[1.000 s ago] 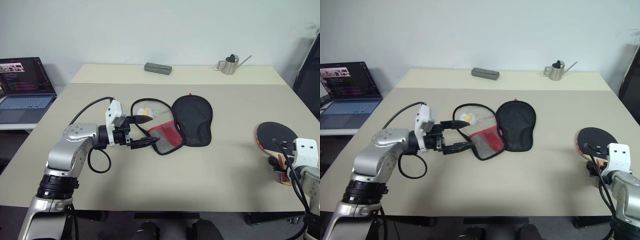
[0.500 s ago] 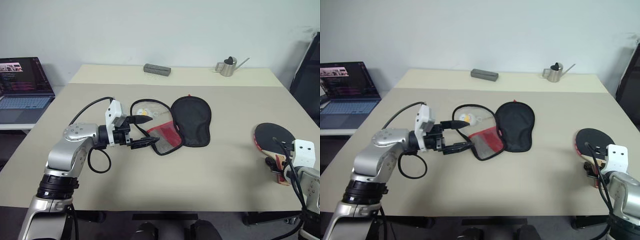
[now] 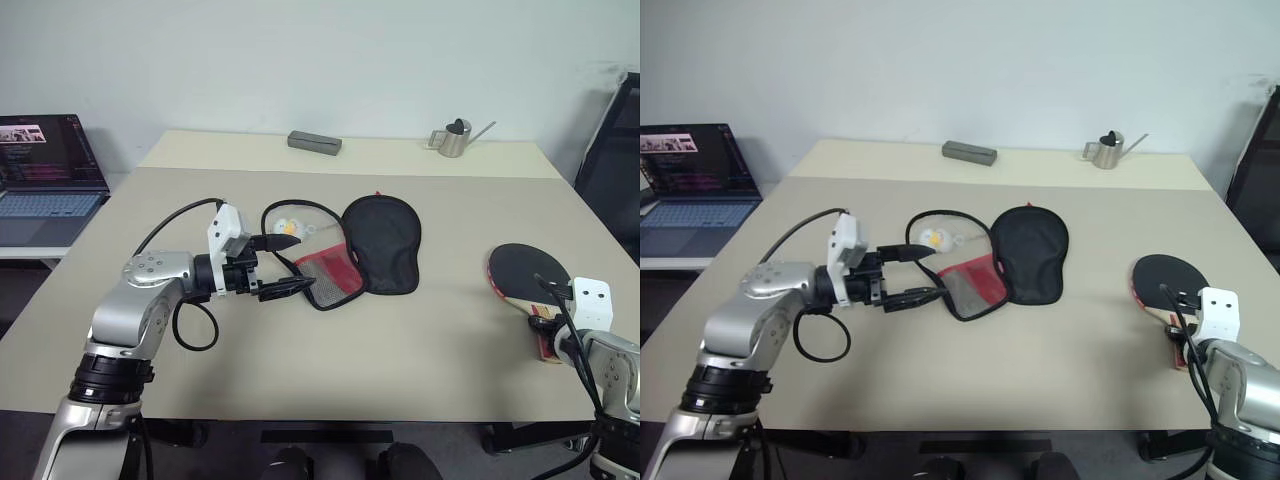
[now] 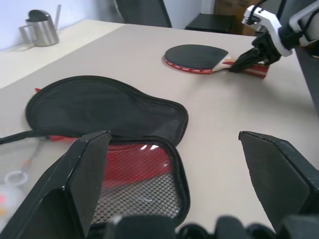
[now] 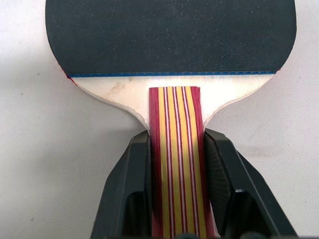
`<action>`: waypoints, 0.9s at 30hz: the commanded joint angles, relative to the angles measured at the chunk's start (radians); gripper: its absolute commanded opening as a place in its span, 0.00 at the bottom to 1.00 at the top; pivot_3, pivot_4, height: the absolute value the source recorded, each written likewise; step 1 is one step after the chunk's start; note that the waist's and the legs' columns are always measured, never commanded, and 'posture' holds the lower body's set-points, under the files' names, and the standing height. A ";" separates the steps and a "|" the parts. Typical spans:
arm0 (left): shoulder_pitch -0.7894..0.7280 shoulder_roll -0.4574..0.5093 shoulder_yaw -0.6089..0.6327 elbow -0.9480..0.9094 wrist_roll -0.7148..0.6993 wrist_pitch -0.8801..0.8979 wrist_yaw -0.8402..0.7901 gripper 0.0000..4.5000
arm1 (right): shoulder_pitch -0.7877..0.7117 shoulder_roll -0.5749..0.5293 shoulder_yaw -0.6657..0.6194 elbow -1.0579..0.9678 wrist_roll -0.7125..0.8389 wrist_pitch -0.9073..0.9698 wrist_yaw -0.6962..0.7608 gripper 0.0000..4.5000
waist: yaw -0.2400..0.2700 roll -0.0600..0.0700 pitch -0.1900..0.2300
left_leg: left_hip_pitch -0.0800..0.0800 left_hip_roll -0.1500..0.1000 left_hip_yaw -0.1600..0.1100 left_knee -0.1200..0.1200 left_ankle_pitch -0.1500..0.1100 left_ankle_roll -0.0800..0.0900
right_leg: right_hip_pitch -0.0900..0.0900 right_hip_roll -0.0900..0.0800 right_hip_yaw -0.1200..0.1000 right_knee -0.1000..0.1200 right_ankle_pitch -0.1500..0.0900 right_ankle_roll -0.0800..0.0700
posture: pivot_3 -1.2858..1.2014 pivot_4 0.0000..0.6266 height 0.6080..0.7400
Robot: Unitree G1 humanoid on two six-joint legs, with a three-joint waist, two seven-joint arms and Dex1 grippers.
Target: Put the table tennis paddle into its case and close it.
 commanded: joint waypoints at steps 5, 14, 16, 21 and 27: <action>0.008 0.037 0.057 -0.016 0.001 -0.021 0.012 1.00 | -0.090 0.077 0.018 -0.014 0.015 0.079 -0.055 0.24 | -0.007 0.002 0.001 | 0.000 0.001 0.002 0.000 0.000 0.000 | -0.001 0.001 0.002 0.000 0.003 -0.001 | 0.52 0.24 1.00; 0.022 0.044 0.071 -0.011 0.006 -0.030 0.021 1.00 | -0.187 0.092 0.020 -0.061 0.021 0.112 -0.073 0.24 | -0.019 0.011 0.007 | -0.003 0.007 0.013 -0.003 0.000 0.000 | -0.011 0.007 0.011 0.001 0.006 -0.005 | 0.52 0.24 1.00; 0.027 0.047 0.075 -0.006 0.007 -0.033 0.024 1.00 | -0.218 0.095 0.028 -0.083 0.026 0.125 -0.073 0.24 | -0.023 0.014 0.010 | -0.004 0.010 0.019 -0.003 0.000 0.000 | -0.015 0.010 0.017 0.002 0.007 -0.005 | 0.52 0.24 1.00; 0.027 0.048 0.076 0.000 0.010 -0.037 0.027 1.00 | -0.271 0.116 0.041 -0.122 0.034 0.162 -0.077 0.24 | -0.022 0.025 0.017 | -0.004 0.013 0.021 -0.004 0.000 0.000 | -0.017 0.015 0.020 0.002 0.010 -0.008 | 0.52 0.24 1.00; 0.024 0.050 0.080 0.010 0.014 -0.043 0.026 1.00 | -0.312 0.122 0.060 -0.145 0.045 0.173 -0.083 0.24 | -0.010 0.027 0.018 | -0.007 0.013 0.021 -0.005 -0.002 -0.003 | -0.019 0.014 0.020 0.000 0.010 -0.008 | 0.52 0.24 1.00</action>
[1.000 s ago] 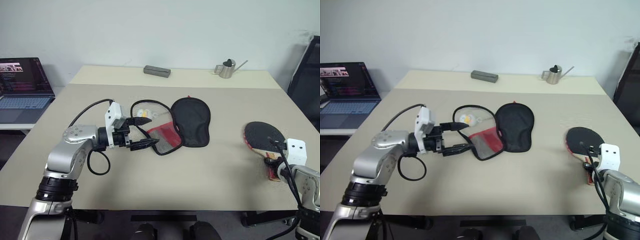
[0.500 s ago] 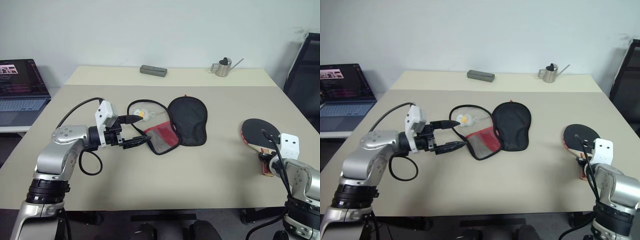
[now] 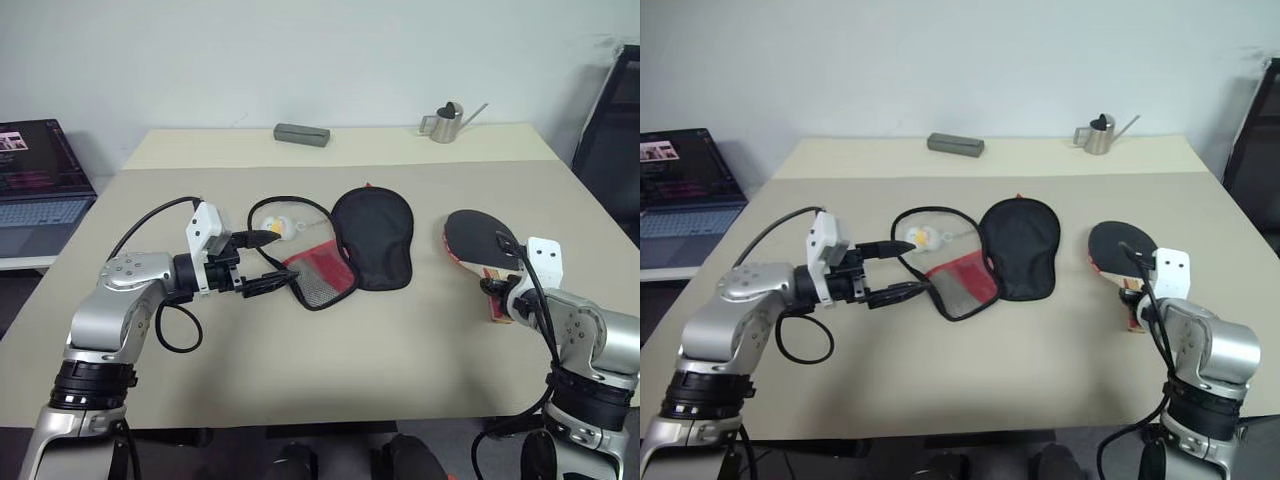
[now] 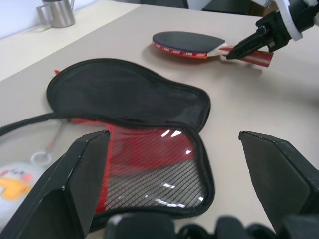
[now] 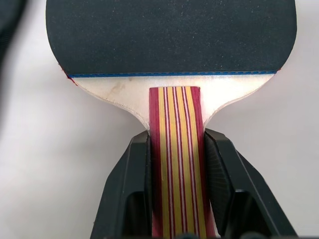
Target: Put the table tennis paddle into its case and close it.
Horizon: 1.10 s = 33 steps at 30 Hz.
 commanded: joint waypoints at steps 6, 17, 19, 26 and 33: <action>-0.004 0.022 0.045 0.013 0.010 -0.034 0.002 1.00 | -0.141 0.019 0.051 -0.071 0.024 0.001 -0.006 0.24 | -0.004 0.000 0.000 | -0.012 0.001 0.002 0.001 0.000 -0.001 | -0.015 0.001 0.002 0.004 0.000 -0.001 | 0.52 0.24 1.00; 0.002 0.026 0.051 0.017 0.013 -0.041 0.013 1.00 | -0.277 0.220 0.204 0.025 0.024 -0.050 -0.035 0.24 | -0.013 0.000 0.000 | -0.012 0.001 0.003 0.001 0.000 -0.001 | -0.015 0.001 0.003 0.004 0.001 -0.001 | 0.52 0.24 1.00; 0.012 0.028 0.055 0.007 0.011 -0.040 0.017 1.00 | -0.285 0.243 0.242 0.065 0.022 -0.084 -0.033 0.24 | -0.013 0.001 0.000 | -0.012 0.001 0.003 0.002 0.000 -0.001 | -0.015 0.001 0.003 0.004 0.001 -0.001 | 0.52 0.24 1.00; 0.041 0.029 0.066 -0.022 0.007 -0.034 0.032 1.00 | -0.294 0.254 0.328 0.252 -0.008 -0.259 -0.023 0.24 | -0.015 0.001 0.000 | -0.011 0.001 0.003 0.002 0.000 -0.001 | -0.016 0.001 0.003 0.005 0.001 -0.001 | 0.52 0.24 1.00; 0.041 0.030 0.064 -0.022 0.008 -0.033 0.036 1.00 | -0.328 0.250 0.358 0.406 -0.033 -0.391 -0.026 0.24 | -0.016 0.001 0.000 | -0.011 0.001 0.003 0.002 0.000 -0.001 | -0.016 0.001 0.004 0.005 0.001 -0.001 | 0.52 0.24 1.00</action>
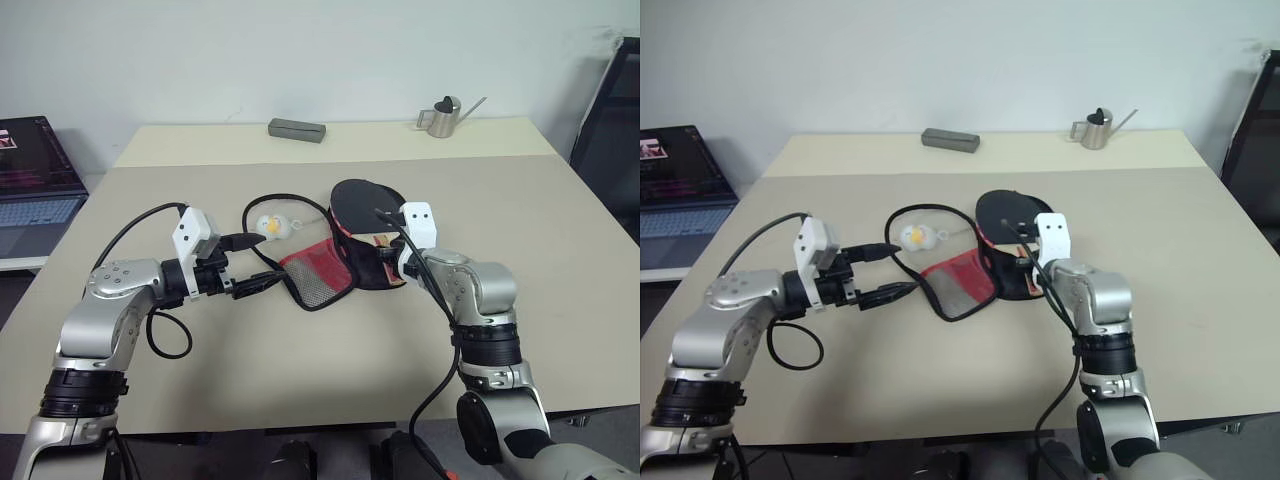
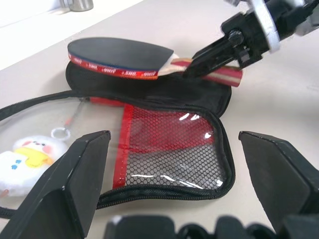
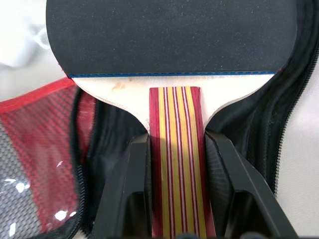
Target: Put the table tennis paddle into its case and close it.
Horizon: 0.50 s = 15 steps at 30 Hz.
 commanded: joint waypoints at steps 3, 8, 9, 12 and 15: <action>-0.011 0.016 0.027 -0.036 -0.007 -0.010 0.004 1.00 | -0.074 0.009 0.015 0.074 -0.020 -0.130 -0.004 0.24 | -0.002 0.000 0.000 | 0.000 0.000 0.000 0.000 0.000 0.000 | 0.000 0.000 0.000 0.000 0.000 0.000 | 0.52 0.24 1.00; -0.015 0.016 0.023 -0.035 -0.007 -0.011 0.003 1.00 | -0.085 0.013 0.024 0.122 -0.028 -0.168 -0.009 0.24 | -0.002 0.000 0.000 | 0.000 0.000 0.001 0.000 0.000 -0.001 | -0.001 0.000 0.001 0.001 0.000 0.000 | 0.52 0.24 1.00; -0.014 0.017 0.024 -0.035 -0.007 -0.012 0.002 1.00 | -0.083 0.013 0.026 0.123 -0.028 -0.169 -0.008 0.24 | -0.002 0.000 0.000 | 0.000 0.000 0.001 0.000 0.000 -0.001 | -0.001 0.000 0.001 0.001 0.000 0.000 | 0.52 0.24 1.00; -0.012 0.018 0.025 -0.037 -0.007 -0.012 0.002 1.00 | -0.075 0.013 0.034 0.120 -0.028 -0.165 -0.008 0.24 | -0.002 0.000 0.000 | 0.000 0.000 0.001 0.000 0.001 -0.001 | -0.001 0.000 0.001 0.001 0.000 0.000 | 0.52 0.24 1.00; -0.011 0.018 0.025 -0.039 -0.008 -0.011 0.002 1.00 | -0.071 0.014 0.039 0.121 -0.034 -0.165 -0.015 0.24 | -0.002 0.000 0.000 | 0.000 0.000 0.001 0.000 0.000 -0.001 | -0.001 0.000 0.001 0.001 0.000 0.000 | 0.52 0.24 1.00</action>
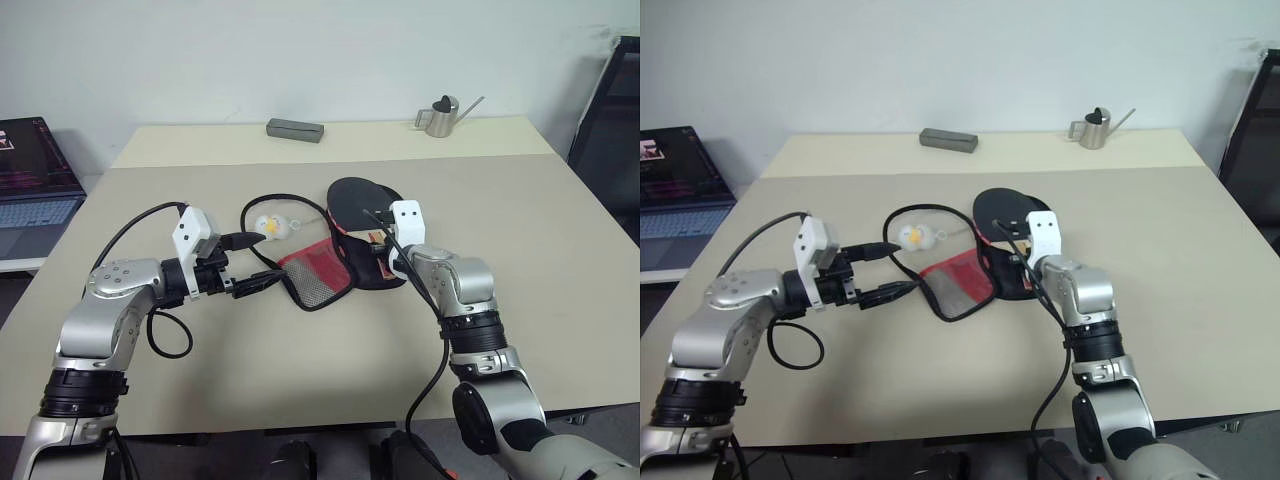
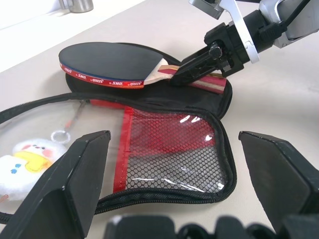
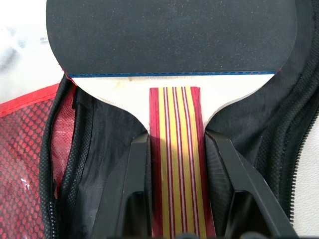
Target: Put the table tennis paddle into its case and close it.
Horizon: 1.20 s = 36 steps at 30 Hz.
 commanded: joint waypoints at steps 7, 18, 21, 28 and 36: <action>-0.012 0.020 0.024 -0.032 -0.006 -0.014 -0.007 1.00 | 0.011 -0.005 0.021 -0.097 -0.013 0.005 -0.014 0.24 | 0.000 0.000 0.000 | 0.000 0.000 0.000 0.000 0.000 0.000 | 0.000 0.000 0.000 0.000 0.000 0.000 | 0.52 0.24 1.00; -0.023 0.012 0.016 -0.021 -0.001 -0.020 -0.009 1.00 | 0.011 0.010 0.019 -0.091 -0.017 0.013 -0.027 0.24 | 0.000 0.000 0.000 | 0.000 0.000 0.000 0.001 0.000 0.000 | 0.000 0.000 0.000 0.001 0.000 0.000 | 0.52 0.24 1.00; -0.022 0.011 0.016 -0.021 0.000 -0.020 -0.009 1.00 | -0.001 0.023 -0.009 -0.073 -0.015 -0.002 -0.051 0.24 | 0.000 0.000 0.000 | 0.000 0.000 0.000 0.001 0.000 0.000 | 0.000 0.000 0.000 0.001 0.000 0.000 | 0.52 0.24 1.00; -0.015 0.012 0.020 -0.026 0.002 -0.020 -0.006 1.00 | -0.026 0.034 -0.019 -0.077 -0.015 -0.011 -0.066 0.73 | -0.001 0.000 0.000 | 0.001 0.000 0.001 0.002 0.000 0.000 | -0.001 0.000 0.001 0.004 0.000 0.000 | 0.52 0.24 1.00; 0.007 0.018 0.040 -0.034 -0.001 -0.016 0.011 1.00 | 0.007 0.022 -0.060 -0.343 0.099 0.154 0.000 0.73 | 0.000 0.000 0.000 | 0.001 0.000 0.000 0.004 0.000 0.000 | -0.002 0.000 0.001 0.010 0.000 0.000 | 0.52 0.24 1.00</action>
